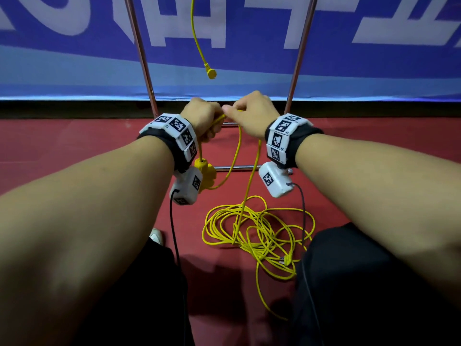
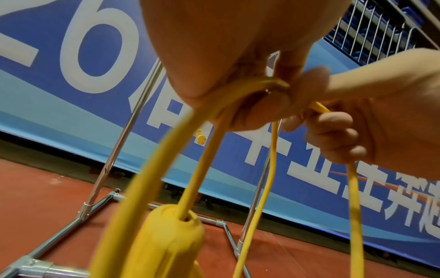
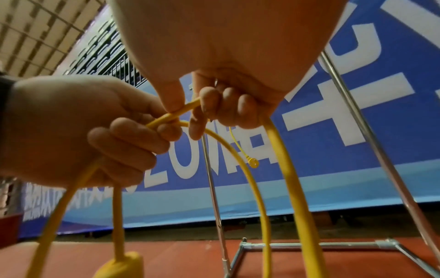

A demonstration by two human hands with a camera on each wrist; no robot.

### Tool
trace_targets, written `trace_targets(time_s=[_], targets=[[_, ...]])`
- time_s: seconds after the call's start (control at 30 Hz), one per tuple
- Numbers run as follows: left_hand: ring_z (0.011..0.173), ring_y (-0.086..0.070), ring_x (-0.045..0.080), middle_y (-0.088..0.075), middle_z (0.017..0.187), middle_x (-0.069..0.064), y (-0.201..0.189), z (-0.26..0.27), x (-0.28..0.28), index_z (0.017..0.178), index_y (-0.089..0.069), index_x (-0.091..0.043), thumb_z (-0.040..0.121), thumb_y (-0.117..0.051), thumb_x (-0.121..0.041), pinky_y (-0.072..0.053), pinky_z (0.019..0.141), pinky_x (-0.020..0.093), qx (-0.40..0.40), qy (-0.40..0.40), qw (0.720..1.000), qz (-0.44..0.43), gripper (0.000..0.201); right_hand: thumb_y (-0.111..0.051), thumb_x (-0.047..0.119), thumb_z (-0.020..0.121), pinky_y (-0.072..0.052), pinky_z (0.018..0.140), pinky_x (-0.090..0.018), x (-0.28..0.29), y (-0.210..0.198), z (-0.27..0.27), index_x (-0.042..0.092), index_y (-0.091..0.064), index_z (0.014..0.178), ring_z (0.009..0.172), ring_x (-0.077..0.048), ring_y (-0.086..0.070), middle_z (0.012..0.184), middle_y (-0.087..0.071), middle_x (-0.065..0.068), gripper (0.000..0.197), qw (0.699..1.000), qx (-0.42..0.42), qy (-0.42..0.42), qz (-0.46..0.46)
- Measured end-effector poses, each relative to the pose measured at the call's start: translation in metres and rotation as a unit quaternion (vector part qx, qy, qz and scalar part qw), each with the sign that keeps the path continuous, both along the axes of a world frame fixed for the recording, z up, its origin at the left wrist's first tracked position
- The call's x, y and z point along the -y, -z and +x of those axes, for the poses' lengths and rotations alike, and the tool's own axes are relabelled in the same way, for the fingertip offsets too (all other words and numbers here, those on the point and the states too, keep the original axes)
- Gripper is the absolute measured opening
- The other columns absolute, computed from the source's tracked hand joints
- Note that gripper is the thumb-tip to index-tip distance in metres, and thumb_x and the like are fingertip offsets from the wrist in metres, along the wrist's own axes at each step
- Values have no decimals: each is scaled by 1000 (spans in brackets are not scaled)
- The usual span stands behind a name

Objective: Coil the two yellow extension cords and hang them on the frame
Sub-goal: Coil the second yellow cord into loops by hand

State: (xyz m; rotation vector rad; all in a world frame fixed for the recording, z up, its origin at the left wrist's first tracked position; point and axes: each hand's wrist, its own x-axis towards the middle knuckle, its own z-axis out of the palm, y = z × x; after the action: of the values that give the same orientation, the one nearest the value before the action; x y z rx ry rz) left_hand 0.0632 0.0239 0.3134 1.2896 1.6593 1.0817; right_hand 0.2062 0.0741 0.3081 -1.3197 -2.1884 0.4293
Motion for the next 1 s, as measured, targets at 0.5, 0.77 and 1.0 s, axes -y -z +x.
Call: trace_targets(time_s=[0.5, 0.77, 1.0], targets=[[49, -40, 18, -45, 55, 0, -7, 0, -16, 59, -51, -17, 90, -57, -16, -35, 49, 28, -35, -68, 996, 54, 31, -57, 33, 100, -51, 71, -38, -18, 41, 27, 8, -61, 75, 70, -23, -65, 73, -67, -10, 36, 956, -55, -77, -277], [44, -31, 25, -40, 44, 2, -4, 4, -13, 56, -51, -11, 88, -53, -14, -25, 47, 26, 18, -74, 996, 51, 32, -57, 53, 96, -34, 49, -23, -20, 32, 49, 15, -61, 65, 41, -9, -37, 46, -42, 6, 49, 975, -126, -24, -180], [33, -41, 19, -48, 41, 4, 1, -2, -6, 59, -54, -9, 92, -51, -13, -34, 41, 22, 31, -48, 998, 27, 32, -56, 55, 94, -40, 66, -31, -29, 3, 50, 17, -77, 75, 56, -7, -48, 52, -57, 7, 47, 980, -191, 38, -31]])
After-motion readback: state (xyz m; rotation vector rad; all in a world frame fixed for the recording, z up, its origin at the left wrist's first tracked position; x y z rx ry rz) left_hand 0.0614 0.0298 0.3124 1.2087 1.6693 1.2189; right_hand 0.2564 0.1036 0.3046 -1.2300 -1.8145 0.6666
